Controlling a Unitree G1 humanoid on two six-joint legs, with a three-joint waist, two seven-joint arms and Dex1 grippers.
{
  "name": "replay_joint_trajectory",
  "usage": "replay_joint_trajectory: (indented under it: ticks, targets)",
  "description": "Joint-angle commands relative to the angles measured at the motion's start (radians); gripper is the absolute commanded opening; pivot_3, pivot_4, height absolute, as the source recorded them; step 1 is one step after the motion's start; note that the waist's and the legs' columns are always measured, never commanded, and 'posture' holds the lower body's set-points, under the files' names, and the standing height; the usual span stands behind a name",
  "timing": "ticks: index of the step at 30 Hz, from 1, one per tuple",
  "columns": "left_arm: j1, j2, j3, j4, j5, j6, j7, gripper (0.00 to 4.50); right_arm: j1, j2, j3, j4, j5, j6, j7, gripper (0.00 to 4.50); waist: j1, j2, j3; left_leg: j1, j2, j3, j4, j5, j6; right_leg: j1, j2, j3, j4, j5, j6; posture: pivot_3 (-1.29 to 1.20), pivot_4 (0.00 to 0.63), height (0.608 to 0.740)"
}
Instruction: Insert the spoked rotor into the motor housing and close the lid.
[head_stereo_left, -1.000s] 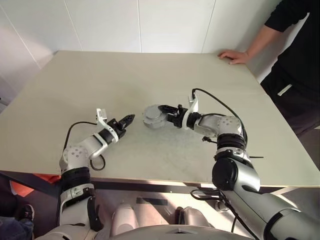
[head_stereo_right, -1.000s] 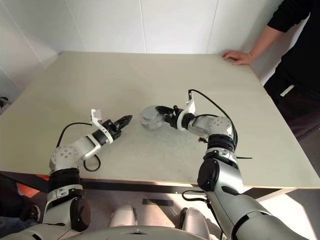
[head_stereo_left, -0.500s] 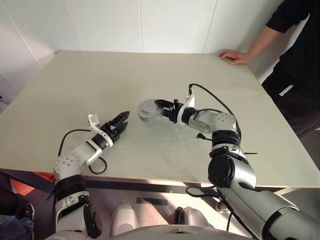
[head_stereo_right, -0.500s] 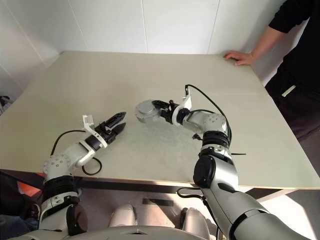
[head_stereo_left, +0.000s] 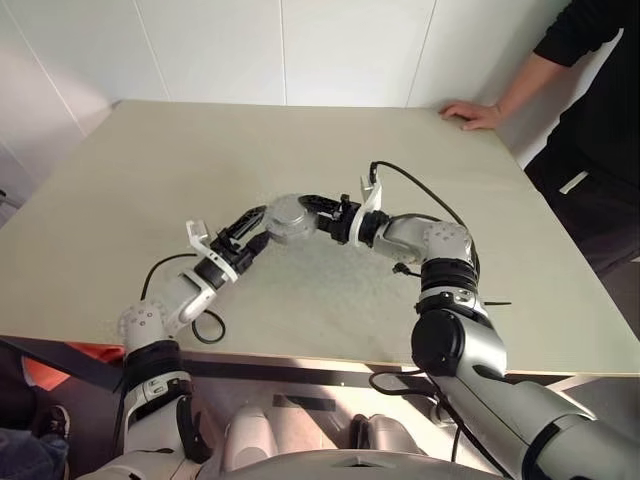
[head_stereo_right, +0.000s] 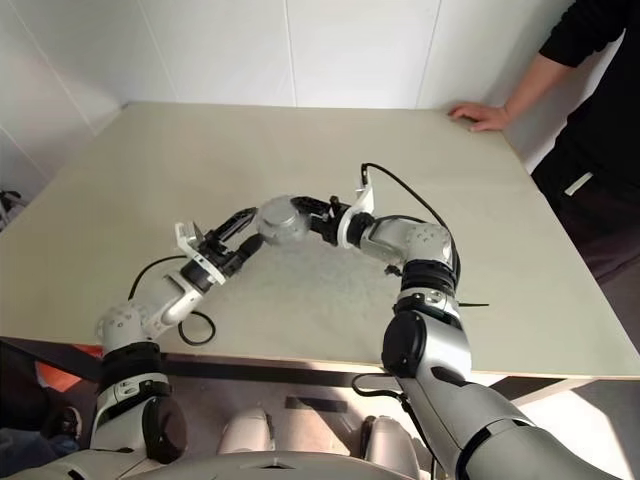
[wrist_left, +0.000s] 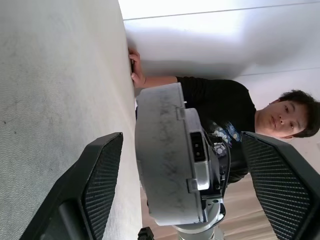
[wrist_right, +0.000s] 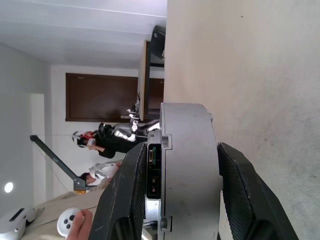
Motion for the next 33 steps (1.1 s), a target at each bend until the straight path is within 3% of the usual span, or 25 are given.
replay_joint_trajectory:
  ticks: [1, 12, 18, 25, 32, 33]
  targets:
    - [-0.036, -0.003, -0.020, 0.003, -0.038, 0.004, -0.016, 4.00, -0.040, 0.012, -0.011, -0.069, 0.073, 0.015, 0.001, 2.06, 0.000, 0.000, 0.000, 0.000, 0.000, 0.000, 0.000, 0.000, 0.000, 0.000, 0.000, 0.000, 0.000, 0.000, 0.000, 0.00, 0.000, 0.740]
    - [-0.063, -0.024, -0.071, -0.006, -0.044, -0.007, -0.042, 4.00, -0.019, 0.023, 0.006, -0.112, 0.085, 0.018, -0.014, 2.06, 0.002, 0.000, 0.000, 0.000, 0.000, 0.000, 0.001, 0.000, 0.000, 0.000, 0.000, 0.000, 0.001, 0.001, 0.001, 0.00, 0.000, 0.740]
    - [-0.061, -0.023, -0.073, -0.005, -0.042, -0.035, -0.051, 2.15, -0.009, 0.024, 0.016, -0.119, 0.084, 0.007, -0.019, 2.06, 0.003, 0.000, 0.000, 0.000, 0.000, 0.000, 0.001, 0.000, 0.000, 0.000, 0.000, 0.000, 0.001, 0.001, 0.001, 0.00, 0.000, 0.740]
    - [-0.058, -0.021, -0.079, 0.007, -0.025, -0.054, -0.044, 2.11, 0.007, 0.021, 0.058, -0.147, 0.081, 0.001, 0.030, 2.06, 0.003, 0.000, 0.000, 0.000, 0.000, 0.000, 0.002, 0.000, 0.000, 0.000, 0.000, 0.000, 0.002, 0.001, 0.001, 0.00, 0.000, 0.740]
    - [-0.055, -0.010, -0.092, 0.005, 0.004, -0.085, -0.055, 2.11, 0.021, 0.013, 0.131, -0.171, -0.007, -0.150, 0.024, 4.37, 0.004, 0.000, 0.000, 0.000, 0.000, 0.000, 0.002, 0.000, 0.000, 0.000, 0.000, 0.000, 0.003, 0.001, 0.001, 0.00, 0.000, 0.740]
    - [-0.054, -0.008, -0.095, 0.002, 0.015, -0.096, -0.060, 2.11, 0.022, 0.013, 0.139, -0.169, -0.019, -0.174, 0.014, 4.48, 0.005, 0.000, 0.000, 0.000, 0.000, 0.000, 0.002, 0.000, 0.000, 0.000, 0.000, 0.000, 0.003, 0.001, 0.001, 0.00, 0.000, 0.740]
